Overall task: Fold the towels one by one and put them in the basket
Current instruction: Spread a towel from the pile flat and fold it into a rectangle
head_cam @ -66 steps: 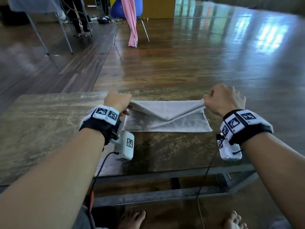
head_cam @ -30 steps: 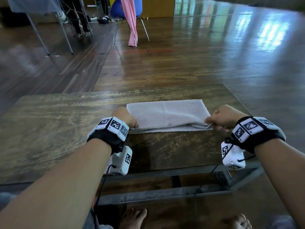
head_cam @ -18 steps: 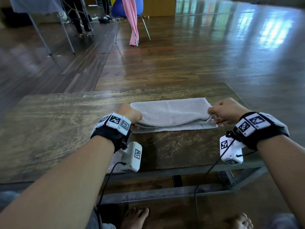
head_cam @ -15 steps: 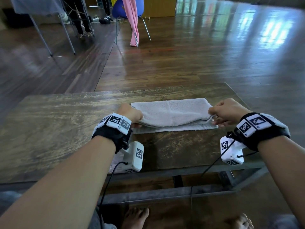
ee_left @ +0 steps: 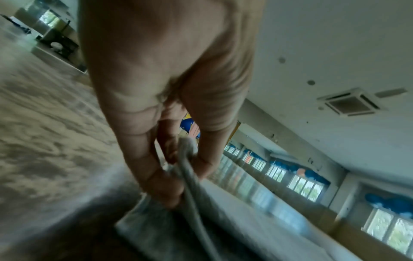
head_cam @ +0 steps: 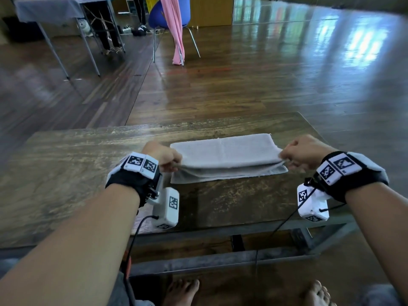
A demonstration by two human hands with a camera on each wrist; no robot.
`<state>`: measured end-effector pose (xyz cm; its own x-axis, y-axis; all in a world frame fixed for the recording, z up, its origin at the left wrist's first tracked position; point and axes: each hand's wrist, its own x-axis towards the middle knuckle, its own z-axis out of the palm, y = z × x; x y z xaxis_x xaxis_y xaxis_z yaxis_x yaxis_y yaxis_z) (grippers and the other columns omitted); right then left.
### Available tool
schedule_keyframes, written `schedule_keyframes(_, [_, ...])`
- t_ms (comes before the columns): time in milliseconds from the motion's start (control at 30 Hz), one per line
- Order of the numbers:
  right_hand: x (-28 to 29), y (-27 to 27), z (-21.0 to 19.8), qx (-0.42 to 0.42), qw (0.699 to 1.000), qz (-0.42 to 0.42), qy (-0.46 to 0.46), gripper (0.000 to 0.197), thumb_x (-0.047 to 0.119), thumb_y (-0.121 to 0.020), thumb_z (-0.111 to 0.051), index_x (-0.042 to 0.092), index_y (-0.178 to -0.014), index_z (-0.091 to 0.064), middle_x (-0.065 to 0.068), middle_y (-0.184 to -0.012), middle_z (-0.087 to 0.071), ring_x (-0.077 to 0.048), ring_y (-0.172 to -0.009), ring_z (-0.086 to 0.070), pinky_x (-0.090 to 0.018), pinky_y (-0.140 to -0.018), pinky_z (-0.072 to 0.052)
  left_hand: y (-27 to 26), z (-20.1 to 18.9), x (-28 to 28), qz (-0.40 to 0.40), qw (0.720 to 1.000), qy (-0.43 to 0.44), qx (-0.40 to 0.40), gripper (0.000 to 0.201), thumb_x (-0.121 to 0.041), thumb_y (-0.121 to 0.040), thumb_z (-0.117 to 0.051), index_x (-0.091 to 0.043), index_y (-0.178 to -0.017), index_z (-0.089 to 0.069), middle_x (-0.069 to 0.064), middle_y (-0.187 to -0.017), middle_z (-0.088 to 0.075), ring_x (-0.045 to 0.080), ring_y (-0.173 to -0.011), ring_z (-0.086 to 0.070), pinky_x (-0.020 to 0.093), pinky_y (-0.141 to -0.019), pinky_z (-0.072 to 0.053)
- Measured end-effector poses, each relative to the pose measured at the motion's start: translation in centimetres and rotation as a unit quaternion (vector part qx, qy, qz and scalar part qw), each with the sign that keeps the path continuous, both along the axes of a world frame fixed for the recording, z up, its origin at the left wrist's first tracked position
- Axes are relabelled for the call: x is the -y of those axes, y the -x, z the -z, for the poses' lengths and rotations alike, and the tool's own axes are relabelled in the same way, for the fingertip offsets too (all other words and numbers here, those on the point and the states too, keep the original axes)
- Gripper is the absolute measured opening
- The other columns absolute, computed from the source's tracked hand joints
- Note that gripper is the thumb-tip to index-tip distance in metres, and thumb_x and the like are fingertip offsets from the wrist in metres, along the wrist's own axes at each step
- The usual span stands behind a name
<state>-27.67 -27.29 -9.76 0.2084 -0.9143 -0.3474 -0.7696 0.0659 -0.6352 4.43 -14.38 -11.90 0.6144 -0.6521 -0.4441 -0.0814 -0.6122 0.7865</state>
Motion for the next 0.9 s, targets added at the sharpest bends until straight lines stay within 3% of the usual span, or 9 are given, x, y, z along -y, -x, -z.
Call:
schedule_keyframes(67, [-0.4,0.2,0.4,-0.054,0.998,-0.028,-0.010,0.020,0.009,-0.092,-0.069,-0.002,-0.077,-0.064,-0.013,-0.052,-0.062,-0.011,-0.027,-0.048,-0.017,-0.031,-0.035,0.2,0.8,-0.5,0.032,0.998,-0.047,0.009,0.021,0.013,-0.067,-0.074,0.010,-0.086,-0.067,0.026,-0.091,-0.071,0.036,-0.075,-0.072,0.050,-0.084,-0.059])
schedule_keyframes(200, [-0.6,0.1,0.5,-0.112,0.992,-0.044,0.033,0.026,0.017,-0.088,-0.075,-0.003,-0.073,-0.070,-0.011,-0.054,-0.063,-0.015,-0.037,-0.050,-0.025,-0.046,-0.039,-0.1,0.5,-0.9,0.053,0.990,-0.094,0.090,0.023,-0.006,-0.066,-0.084,0.002,-0.079,-0.066,0.017,-0.082,-0.067,0.028,-0.055,-0.063,0.032,-0.053,-0.057])
schedule_keyframes(300, [-0.4,-0.1,0.3,-0.119,0.992,-0.032,0.033,0.025,0.017,-0.086,-0.078,-0.006,-0.079,-0.071,-0.009,-0.050,-0.059,-0.019,-0.040,-0.048,-0.027,-0.051,-0.040,-0.3,0.2,-0.8,0.079,0.981,-0.134,0.113,0.025,-0.016,-0.070,-0.084,-0.002,-0.079,-0.065,0.015,-0.079,-0.067,0.021,-0.040,-0.058,0.022,-0.040,-0.045])
schedule_keyframes(367, [-0.2,-0.2,0.3,-0.133,0.990,-0.036,0.027,0.024,0.016,-0.084,-0.080,-0.002,-0.073,-0.070,-0.007,-0.046,-0.057,-0.020,-0.040,-0.047,-0.029,-0.056,-0.043,-0.4,0.3,-0.6,0.093,0.974,-0.161,0.126,0.026,-0.016,-0.071,-0.084,-0.003,-0.076,-0.063,0.014,-0.075,-0.067,0.017,-0.030,-0.054,0.019,-0.034,-0.041])
schedule_keyframes(467, [0.2,-0.3,0.3,-0.144,0.989,-0.045,0.011,0.023,0.014,-0.082,-0.081,-0.003,-0.072,-0.070,-0.010,-0.049,-0.058,-0.021,-0.041,-0.048,-0.033,-0.061,-0.042,-0.9,0.7,-0.4,0.108,0.969,-0.186,0.122,0.024,-0.014,-0.072,-0.084,-0.005,-0.069,-0.062,0.009,-0.063,-0.064,0.015,-0.031,-0.053,0.019,-0.034,-0.041])
schedule_keyframes(600, [1.2,0.4,-0.1,-0.092,0.995,-0.028,-0.013,0.033,0.009,-0.084,-0.077,0.003,-0.060,-0.056,-0.012,-0.045,-0.049,-0.017,-0.030,-0.039,-0.021,-0.039,-0.034,-1.9,0.2,-0.1,0.122,0.969,-0.192,0.100,0.021,-0.015,-0.076,-0.082,-0.005,-0.071,-0.065,0.009,-0.072,-0.064,0.018,-0.052,-0.052,0.028,-0.058,-0.046])
schedule_keyframes(700, [1.3,0.4,-0.4,-0.119,0.992,-0.037,-0.014,0.036,0.010,-0.079,-0.082,0.003,-0.056,-0.056,-0.009,-0.045,-0.053,-0.018,-0.031,-0.043,-0.019,-0.039,-0.035,-1.4,-0.2,-0.6,0.131,0.965,-0.197,0.110,0.020,-0.015,-0.071,-0.085,-0.005,-0.067,-0.067,0.006,-0.066,-0.066,0.015,-0.043,-0.052,0.022,-0.047,-0.043])
schedule_keyframes(800, [0.3,-0.5,0.4,-0.227,0.970,-0.050,0.071,0.027,0.021,-0.070,-0.088,0.013,-0.064,-0.063,-0.004,-0.069,-0.066,-0.021,-0.061,-0.059,-0.029,-0.062,-0.048,0.3,-0.4,-1.3,0.159,0.940,-0.176,0.246,0.025,-0.020,-0.067,-0.088,-0.009,-0.076,-0.067,0.004,-0.071,-0.067,0.015,-0.055,-0.060,0.022,-0.042,-0.040])
schedule_keyframes(900, [-1.1,-2.0,1.3,-0.194,0.951,-0.107,0.215,0.029,0.030,-0.081,-0.072,0.022,-0.106,-0.060,0.003,-0.111,-0.057,-0.022,-0.105,-0.056,-0.043,-0.089,-0.050,2.3,-0.4,-1.2,0.190,0.914,-0.006,0.359,0.030,-0.016,-0.074,-0.078,-0.017,-0.095,-0.058,0.001,-0.092,-0.061,0.013,-0.074,-0.061,0.023,-0.058,-0.042])
